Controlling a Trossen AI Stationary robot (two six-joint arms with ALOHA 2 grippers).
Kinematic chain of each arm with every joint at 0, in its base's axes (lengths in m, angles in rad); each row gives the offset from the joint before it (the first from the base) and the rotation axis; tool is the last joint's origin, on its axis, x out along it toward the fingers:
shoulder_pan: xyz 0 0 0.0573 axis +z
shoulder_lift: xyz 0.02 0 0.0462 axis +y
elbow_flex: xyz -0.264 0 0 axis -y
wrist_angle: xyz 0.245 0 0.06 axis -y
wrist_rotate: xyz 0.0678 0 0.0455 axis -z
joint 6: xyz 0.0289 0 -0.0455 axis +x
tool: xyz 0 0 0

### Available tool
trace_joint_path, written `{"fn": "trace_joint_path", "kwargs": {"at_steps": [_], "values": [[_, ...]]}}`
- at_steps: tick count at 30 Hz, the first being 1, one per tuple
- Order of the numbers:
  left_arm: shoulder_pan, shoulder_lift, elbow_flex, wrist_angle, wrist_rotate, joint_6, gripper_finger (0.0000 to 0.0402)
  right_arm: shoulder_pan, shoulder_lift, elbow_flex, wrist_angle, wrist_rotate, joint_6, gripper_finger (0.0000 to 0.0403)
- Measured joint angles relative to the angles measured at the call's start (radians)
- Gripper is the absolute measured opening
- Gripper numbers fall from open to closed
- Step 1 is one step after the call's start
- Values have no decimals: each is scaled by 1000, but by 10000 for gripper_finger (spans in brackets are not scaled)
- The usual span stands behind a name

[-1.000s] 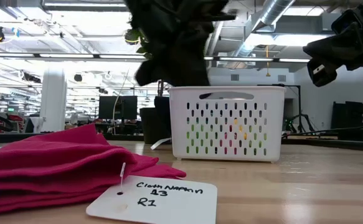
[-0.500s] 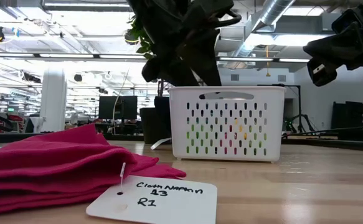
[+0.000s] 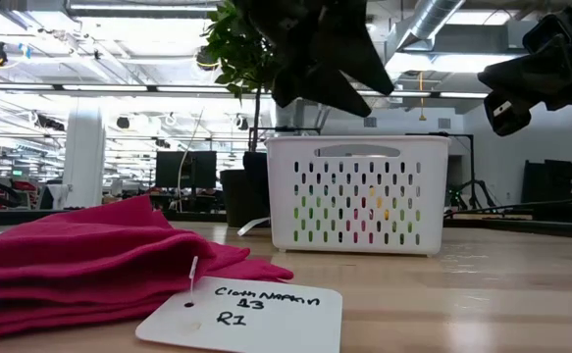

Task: Pick and placing Produce into tupperware
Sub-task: Return to Home Position

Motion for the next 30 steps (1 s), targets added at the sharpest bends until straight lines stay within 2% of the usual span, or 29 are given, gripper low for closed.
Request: {"fn": "trace_joint_path", "kwargs": {"at_steps": [4, 9, 14, 16, 20, 25, 28, 30], "values": [[-6, -6, -2, -5, 10, 36, 197, 0, 0, 0, 0, 0, 0, 59], [-52, -62, -2, 93, 19, 136, 196, 0, 0, 0, 0, 0, 0, 59], [-98, -99, 0, 131, -47, 159, 184, 0, 0, 0, 0, 0, 0, 59], [-126, -111, -2, 118, -107, 179, 181, 0, 0, 0, 0, 0, 0, 59], [-175, -160, -1, 123, -81, 217, 180, 0, 0, 0, 0, 0, 0, 59], [-255, -210, -2, 112, -140, 275, 179, 0, 0, 0, 0, 0, 0, 59], [-320, -246, -2, 83, -235, 293, 168, 0, 0, 0, 0, 0, 0, 59], [-359, -277, -2, 79, -293, 295, 146, 0, 0, 0, 0, 0, 0, 59]]}}
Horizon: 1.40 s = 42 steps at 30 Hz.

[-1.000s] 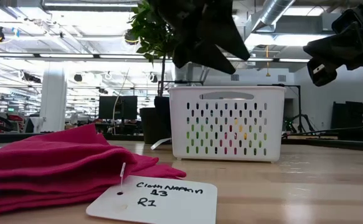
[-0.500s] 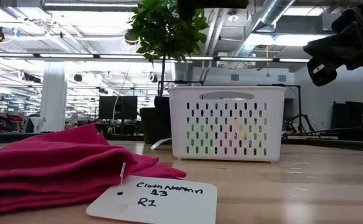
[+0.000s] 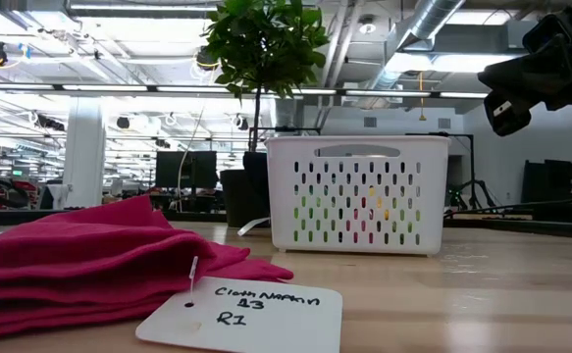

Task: Pick and placing Produce into tupperware
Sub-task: Return to Home Position

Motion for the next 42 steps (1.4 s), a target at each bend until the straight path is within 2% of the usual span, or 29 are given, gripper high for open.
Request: {"fn": "trace_joint_path", "kwargs": {"at_steps": [3, 5, 6, 11, 16, 21, 23, 26, 30, 35, 39, 42], "values": [[-52, -38, -39, 66, -88, 56, 85, 0, 0, 0, 0, 0, 0, 59], [-68, -56, -93, 141, -82, 94, 30, 0, 0, 0, 0, 0, 0, 59], [-70, -68, -125, 184, -54, 105, 16, 0, 0, 0, 0, 0, 0, 59], [-11, -108, -317, 503, 194, 151, 3, 0, 0, 0, 0, 0, 0, 59], [48, -147, -505, 764, 216, 160, 1, 0, 0, 0, 0, 0, 0, 59], [81, -257, -730, 956, 312, 193, 0, 0, 0, 0, 0, 0, 0, 59], [84, -304, -831, 1077, 290, 189, 0, 0, 0, 0, 0, 0, 0, 59], [84, -364, -957, 1202, 188, 168, 0, 0, 0, 0, 0, 0, 0, 59], [68, -459, -1066, 1211, 46, 220, 0, 0, 0, 0, 0, 0, 0, 59], [68, -560, -1142, 1199, -32, 215, 0, 0, 0, 0, 0, 0, 0, 59], [34, -678, -1224, 1168, -147, 219, 0, 0, 0, 0, 0, 0, 0, 59], [2, -775, -1285, 1171, -141, 246, 0, 0, 0, 0, 0, 0, 0, 59]]}}
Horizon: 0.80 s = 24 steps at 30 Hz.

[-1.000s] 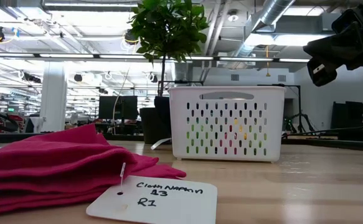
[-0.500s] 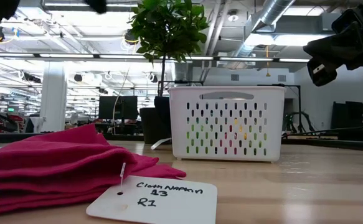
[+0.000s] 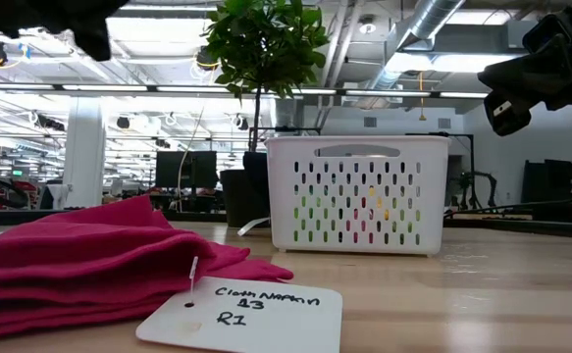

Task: Pick and placing Produce into tupperware
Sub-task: Return to Home Position

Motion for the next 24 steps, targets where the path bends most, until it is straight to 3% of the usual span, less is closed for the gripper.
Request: {"fn": "trace_joint_path", "kwargs": {"at_steps": [3, 9, 17, 20, 24], "values": [[-41, -103, -53, -2, -28, 9, 0, 0, 0, 0, 0, 0, 0, 59], [-104, -259, -122, -130, -226, 22, 0, 0, 0, 0, 0, 0, 0, 59], [-159, -353, -121, -506, -462, -102, 0, 0, 0, 0, 0, 0, 0, 59], [-175, -371, -121, -634, -557, -223, 0, 0, 0, 0, 0, 0, 0, 59], [-192, -414, -122, -726, -583, -272, 0, 0, 0, 0, 0, 0, 0, 59]]}}
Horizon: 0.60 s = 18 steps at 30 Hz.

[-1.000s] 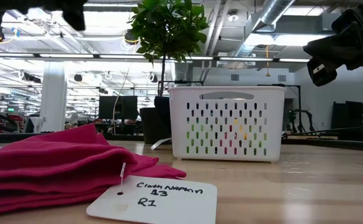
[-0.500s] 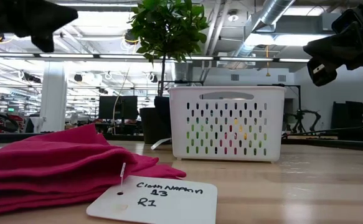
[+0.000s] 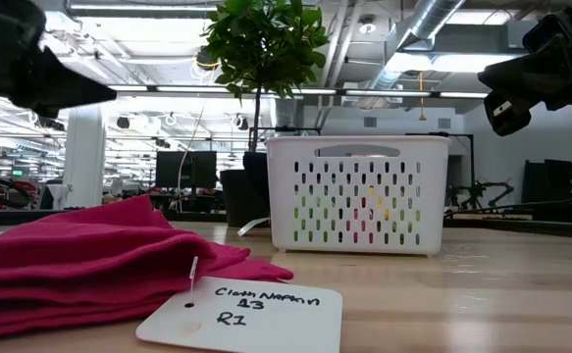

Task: Pick and placing Produce into tupperware
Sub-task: Return to Home Position

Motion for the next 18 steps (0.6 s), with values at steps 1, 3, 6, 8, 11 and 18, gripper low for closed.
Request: {"fn": "trace_joint_path", "kwargs": {"at_steps": [1, 3, 6, 8, 11, 18], "values": [[-2, -17, 0, -3, 30, 23, 0, 0, 0, 0, 0, 0, 0, 59], [1, -46, 0, -5, 104, 91, 0, 0, 0, 0, 0, 0, 0, 59], [20, -91, 0, -18, 176, 157, 0, 0, 0, 0, 0, 0, 0, 59], [44, -122, 0, -50, 240, 176, 0, 0, 0, 0, 0, 0, 0, 59], [103, -172, -1, -77, 365, 198, 0, 0, 0, 0, 0, 0, 0, 59], [316, -270, -1, -132, 550, 188, 0, 0, 0, 0, 0, 0, 0, 59]]}}
